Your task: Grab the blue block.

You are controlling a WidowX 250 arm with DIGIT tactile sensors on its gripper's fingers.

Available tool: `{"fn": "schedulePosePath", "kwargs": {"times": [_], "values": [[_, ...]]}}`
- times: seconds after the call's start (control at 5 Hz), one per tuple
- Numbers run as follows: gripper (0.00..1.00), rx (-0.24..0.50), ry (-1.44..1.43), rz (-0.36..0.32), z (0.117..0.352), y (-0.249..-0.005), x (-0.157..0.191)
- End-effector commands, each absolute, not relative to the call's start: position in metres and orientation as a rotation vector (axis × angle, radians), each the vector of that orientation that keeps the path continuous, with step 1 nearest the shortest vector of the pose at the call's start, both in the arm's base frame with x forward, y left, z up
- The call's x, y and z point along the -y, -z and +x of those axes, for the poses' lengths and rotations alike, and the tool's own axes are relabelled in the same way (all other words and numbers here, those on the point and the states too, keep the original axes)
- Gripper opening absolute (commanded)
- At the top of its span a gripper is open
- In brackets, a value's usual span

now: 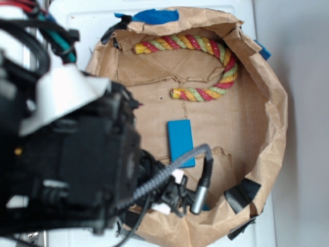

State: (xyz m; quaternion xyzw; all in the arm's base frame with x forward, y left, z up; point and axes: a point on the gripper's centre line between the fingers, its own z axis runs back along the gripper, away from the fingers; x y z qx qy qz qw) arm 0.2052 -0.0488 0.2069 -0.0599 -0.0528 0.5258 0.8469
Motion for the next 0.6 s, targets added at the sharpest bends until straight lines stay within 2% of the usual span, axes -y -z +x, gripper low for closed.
{"fn": "schedulePosePath", "kwargs": {"times": [0.0,0.2,0.4], "values": [[1.0,0.131,-1.125,-0.146,0.207,-0.215,0.046],[1.0,0.082,-1.177,-0.069,0.233,-0.179,0.024],[1.0,0.054,-1.207,-0.057,0.253,-0.156,0.01]]}}
